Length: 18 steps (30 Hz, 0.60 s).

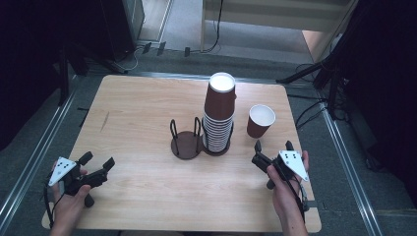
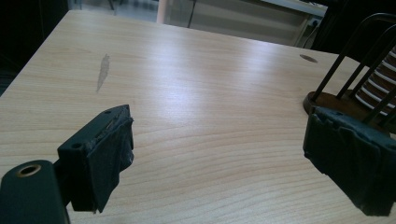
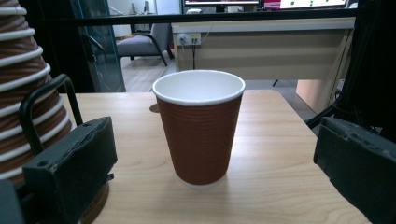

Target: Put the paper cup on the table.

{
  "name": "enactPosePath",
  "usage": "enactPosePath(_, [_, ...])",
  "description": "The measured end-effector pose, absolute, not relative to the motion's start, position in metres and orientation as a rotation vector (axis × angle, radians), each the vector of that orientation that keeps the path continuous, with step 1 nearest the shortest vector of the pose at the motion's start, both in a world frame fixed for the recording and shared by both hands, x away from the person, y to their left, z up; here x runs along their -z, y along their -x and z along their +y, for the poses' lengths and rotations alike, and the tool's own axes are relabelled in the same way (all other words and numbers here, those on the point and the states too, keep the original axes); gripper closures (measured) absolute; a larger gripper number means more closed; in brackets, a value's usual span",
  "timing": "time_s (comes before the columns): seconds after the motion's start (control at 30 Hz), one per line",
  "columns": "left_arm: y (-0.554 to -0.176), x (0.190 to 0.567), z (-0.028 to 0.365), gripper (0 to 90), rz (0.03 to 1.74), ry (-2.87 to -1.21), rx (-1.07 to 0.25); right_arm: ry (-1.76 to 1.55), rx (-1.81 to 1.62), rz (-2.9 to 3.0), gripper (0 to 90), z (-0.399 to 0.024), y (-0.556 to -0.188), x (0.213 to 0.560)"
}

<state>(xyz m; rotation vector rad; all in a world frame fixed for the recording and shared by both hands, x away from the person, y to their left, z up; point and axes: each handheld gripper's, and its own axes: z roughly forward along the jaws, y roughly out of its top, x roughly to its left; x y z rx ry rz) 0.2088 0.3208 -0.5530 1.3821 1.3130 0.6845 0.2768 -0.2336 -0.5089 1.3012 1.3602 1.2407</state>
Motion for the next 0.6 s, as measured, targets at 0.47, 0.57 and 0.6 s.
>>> enactPosePath(0.47, [-0.209, 0.553, 0.32, 9.2, 1.315, -1.389, -0.691, -1.313, -1.199, 1.365, 0.0, -0.251, -0.257, 0.523])
enactPosePath(0.57, [-0.209, 0.553, 0.32, 9.2, 1.315, -1.389, -0.692, -1.311, -1.187, 1.378, 0.0, -0.256, -0.253, 0.526])
enactPosePath(0.6, [-0.209, 0.553, 0.32, 9.2, 1.315, -1.389, -0.691, -1.308, -1.184, 1.379, 0.0, -0.257, -0.251, 0.526])
